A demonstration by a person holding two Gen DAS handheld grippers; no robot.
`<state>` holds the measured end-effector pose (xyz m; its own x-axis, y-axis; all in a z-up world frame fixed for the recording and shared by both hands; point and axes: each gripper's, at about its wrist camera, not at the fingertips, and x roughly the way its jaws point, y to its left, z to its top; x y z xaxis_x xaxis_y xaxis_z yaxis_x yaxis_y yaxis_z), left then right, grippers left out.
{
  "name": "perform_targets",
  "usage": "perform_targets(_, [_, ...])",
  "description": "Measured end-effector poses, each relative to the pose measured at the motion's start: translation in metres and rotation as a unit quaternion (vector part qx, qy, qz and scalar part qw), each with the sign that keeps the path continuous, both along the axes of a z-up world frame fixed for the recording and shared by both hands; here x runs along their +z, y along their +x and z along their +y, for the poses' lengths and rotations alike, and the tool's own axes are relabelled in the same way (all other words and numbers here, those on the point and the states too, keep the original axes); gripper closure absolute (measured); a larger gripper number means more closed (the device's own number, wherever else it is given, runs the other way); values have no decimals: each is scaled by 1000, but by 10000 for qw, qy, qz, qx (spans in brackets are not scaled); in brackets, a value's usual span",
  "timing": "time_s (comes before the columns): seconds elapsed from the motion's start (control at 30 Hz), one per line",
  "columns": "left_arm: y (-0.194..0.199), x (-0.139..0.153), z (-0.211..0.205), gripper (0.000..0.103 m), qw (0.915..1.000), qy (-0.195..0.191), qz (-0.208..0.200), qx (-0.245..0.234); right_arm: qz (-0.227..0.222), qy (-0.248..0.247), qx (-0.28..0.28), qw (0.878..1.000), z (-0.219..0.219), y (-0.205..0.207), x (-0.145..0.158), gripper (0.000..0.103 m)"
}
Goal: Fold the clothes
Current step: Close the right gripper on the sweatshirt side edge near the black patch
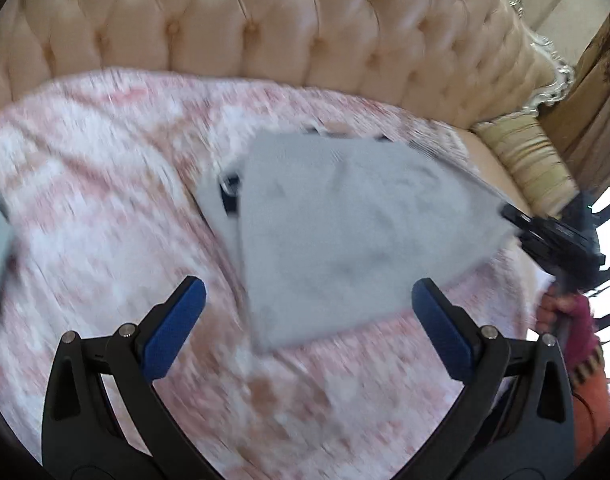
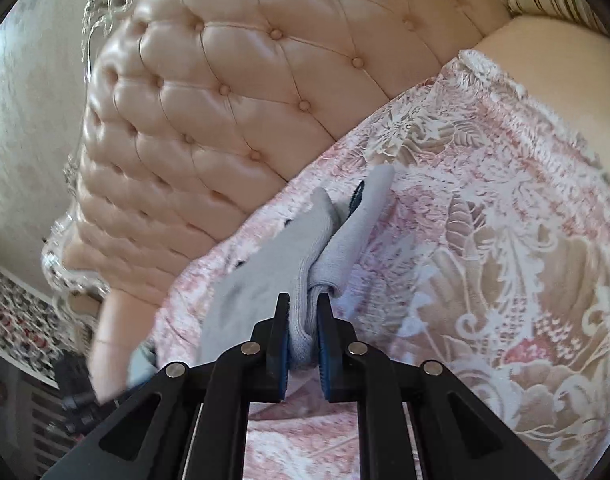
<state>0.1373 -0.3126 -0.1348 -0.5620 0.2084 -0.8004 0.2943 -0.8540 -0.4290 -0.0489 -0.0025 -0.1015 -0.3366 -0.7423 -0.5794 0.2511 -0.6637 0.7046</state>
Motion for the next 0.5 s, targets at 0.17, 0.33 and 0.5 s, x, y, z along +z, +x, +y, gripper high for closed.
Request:
perform_targets(0.17, [15,-42,6,0,9924,1129,-292,393,-30,-284,-22,9996,-2,-1,8,92])
perform_targets(0.33, [24,-75,-9,1,9651,2348,-443,1068,-127,-101,-28,9999,2,-4,6,91])
perform_targets(0.5, [21,-78,-17,1,9505,2863,-162,1198,-187,-145,-87,9997,6,-5,0,91])
